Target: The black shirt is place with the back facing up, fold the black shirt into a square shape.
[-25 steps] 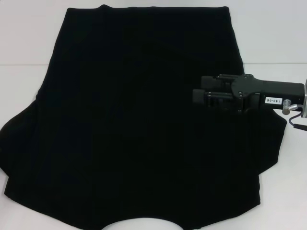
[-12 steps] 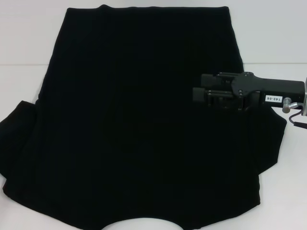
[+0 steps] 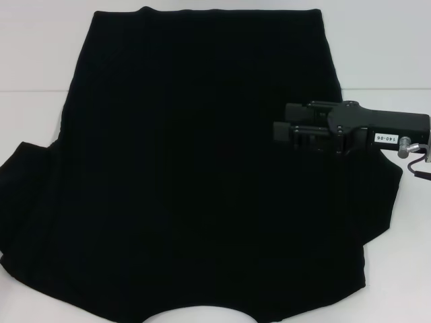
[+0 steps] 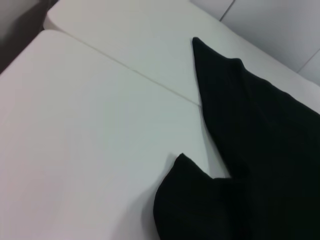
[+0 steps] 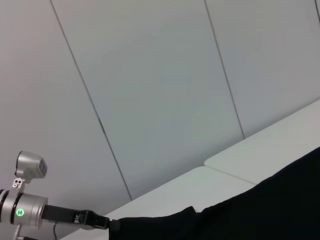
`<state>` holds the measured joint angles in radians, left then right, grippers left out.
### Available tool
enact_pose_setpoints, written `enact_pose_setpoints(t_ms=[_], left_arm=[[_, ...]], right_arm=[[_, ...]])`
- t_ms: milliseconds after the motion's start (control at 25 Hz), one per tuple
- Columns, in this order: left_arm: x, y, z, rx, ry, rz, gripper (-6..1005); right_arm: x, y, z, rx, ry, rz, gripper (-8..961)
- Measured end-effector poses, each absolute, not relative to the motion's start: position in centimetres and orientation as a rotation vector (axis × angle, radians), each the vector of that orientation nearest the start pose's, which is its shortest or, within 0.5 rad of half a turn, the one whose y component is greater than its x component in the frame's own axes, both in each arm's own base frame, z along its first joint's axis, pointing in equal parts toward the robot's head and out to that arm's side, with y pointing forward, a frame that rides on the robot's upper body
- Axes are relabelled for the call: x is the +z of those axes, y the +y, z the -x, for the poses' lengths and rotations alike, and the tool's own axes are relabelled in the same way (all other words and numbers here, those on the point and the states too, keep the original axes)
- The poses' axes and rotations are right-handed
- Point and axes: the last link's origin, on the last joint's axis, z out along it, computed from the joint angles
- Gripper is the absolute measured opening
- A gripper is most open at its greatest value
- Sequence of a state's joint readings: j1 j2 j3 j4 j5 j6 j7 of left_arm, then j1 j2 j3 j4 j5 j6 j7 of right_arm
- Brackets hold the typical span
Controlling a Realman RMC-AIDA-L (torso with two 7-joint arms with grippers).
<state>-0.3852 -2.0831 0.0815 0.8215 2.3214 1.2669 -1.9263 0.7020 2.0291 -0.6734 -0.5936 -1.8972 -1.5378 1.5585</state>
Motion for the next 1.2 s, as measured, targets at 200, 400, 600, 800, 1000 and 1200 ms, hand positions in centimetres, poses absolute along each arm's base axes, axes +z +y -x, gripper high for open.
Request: enact_pose_setpoints(t_ms=[200, 400, 600, 800, 1000, 1200], left_arm=[[9.8, 28.6, 41.2, -0.599, -1.509, 1.653, 3], [10.3, 28.4, 41.4, -0.600, -1.501, 1.629, 2], [10.9, 28.2, 41.7, -0.606, -1.496, 1.604, 2], [11.1, 28.1, 41.8, -0.609, -1.494, 1.595, 2], [11.1, 28.2, 41.6, -0.614, -1.489, 1.606, 2], [10.8, 29.1, 40.2, -0.680, -1.469, 1.668, 2]], right_arm=[[1.8, 38.1, -20.7, 0.886, 0.696, 2.692, 702], [1.8, 38.2, -20.7, 0.888, 0.699, 2.682, 703], [1.9, 38.3, -20.6, 0.898, 0.698, 2.667, 703], [2.0, 38.5, -20.6, 0.902, 0.697, 2.658, 701], [2.0, 38.6, -20.6, 0.897, 0.697, 2.651, 701], [2.0, 38.6, -20.6, 0.901, 0.700, 2.645, 702]])
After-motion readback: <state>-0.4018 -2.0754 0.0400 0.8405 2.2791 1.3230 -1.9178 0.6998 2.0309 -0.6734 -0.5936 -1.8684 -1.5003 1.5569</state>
